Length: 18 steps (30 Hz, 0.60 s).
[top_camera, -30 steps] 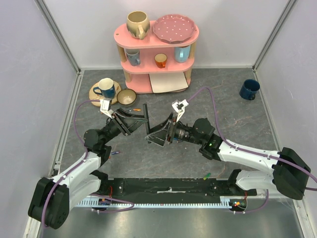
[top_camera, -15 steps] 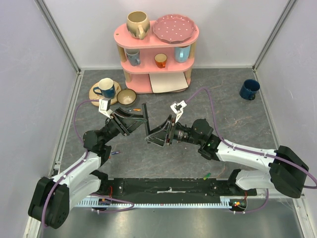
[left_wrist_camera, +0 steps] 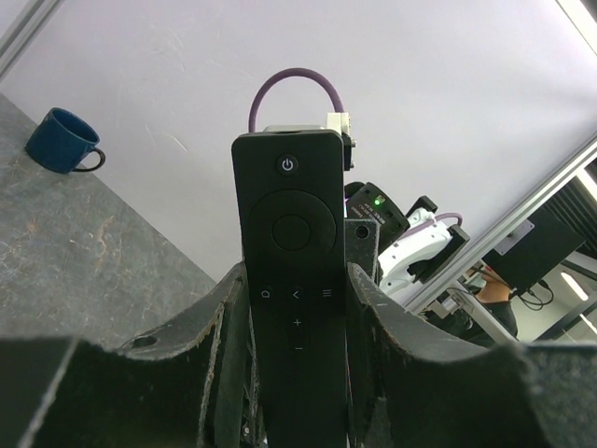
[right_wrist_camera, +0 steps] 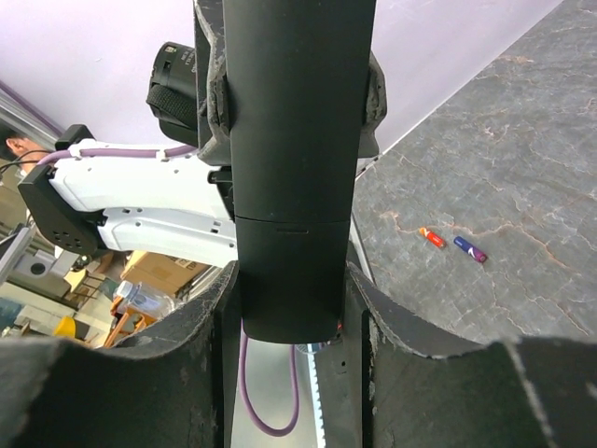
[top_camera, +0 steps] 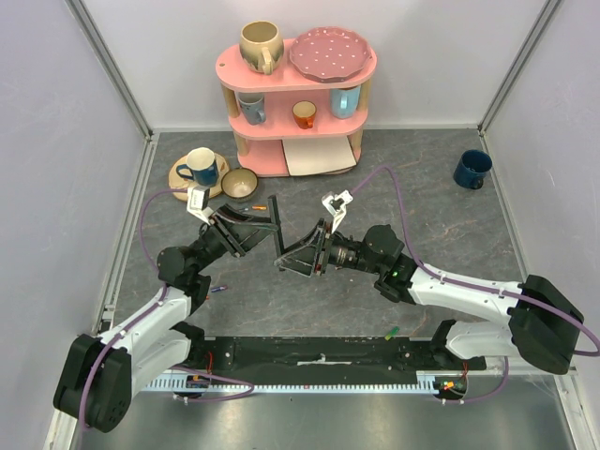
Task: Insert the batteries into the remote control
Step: Adjust the remote control.
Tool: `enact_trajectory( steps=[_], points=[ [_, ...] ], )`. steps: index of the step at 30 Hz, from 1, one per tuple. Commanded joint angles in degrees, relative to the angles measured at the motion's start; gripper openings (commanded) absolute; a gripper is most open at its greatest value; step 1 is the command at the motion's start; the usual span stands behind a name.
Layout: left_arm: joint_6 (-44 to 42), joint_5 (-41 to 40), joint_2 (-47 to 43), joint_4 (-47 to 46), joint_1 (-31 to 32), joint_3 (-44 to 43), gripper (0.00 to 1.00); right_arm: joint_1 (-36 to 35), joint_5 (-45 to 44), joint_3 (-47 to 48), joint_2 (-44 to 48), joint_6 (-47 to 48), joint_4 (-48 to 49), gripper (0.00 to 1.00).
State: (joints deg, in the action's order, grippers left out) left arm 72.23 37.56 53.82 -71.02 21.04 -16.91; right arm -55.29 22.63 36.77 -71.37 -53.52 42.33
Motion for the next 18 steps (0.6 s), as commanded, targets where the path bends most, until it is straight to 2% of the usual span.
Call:
enact_trajectory(
  steps=[1,2,5,10,13,14,18],
  points=[
    [1.0,0.1,-0.7,1.9,0.1,-0.4,0.38,-0.1,1.5,0.5,1.4,3.1,-0.4,0.37],
    [1.0,0.0,-0.8,2.9,0.2,-0.6,0.58,-0.2,1.5,0.7,2.3,3.9,-1.5,0.36],
    [-0.3,-0.4,-2.0,7.6,0.2,-1.8,0.73,-0.2,1.4,1.5,4.4,7.0,-7.6,0.37],
    [-3.3,-1.0,-3.2,15.3,0.2,-4.2,0.82,-0.2,1.4,2.6,7.0,10.5,-13.7,0.36],
    [-5.6,-1.8,-4.0,19.4,0.1,-5.6,0.86,-0.3,-0.7,5.1,9.1,15.1,-21.8,0.37],
    [-6.3,-2.6,-4.5,22.7,-0.1,-5.8,0.88,-0.2,-1.8,6.2,10.3,19.1,-28.8,0.37],
    [-10.3,-6.0,-8.5,31.3,-0.2,-6.6,0.9,-0.2,-10.4,13.5,12.0,28.6,-46.9,0.37]
  ],
)
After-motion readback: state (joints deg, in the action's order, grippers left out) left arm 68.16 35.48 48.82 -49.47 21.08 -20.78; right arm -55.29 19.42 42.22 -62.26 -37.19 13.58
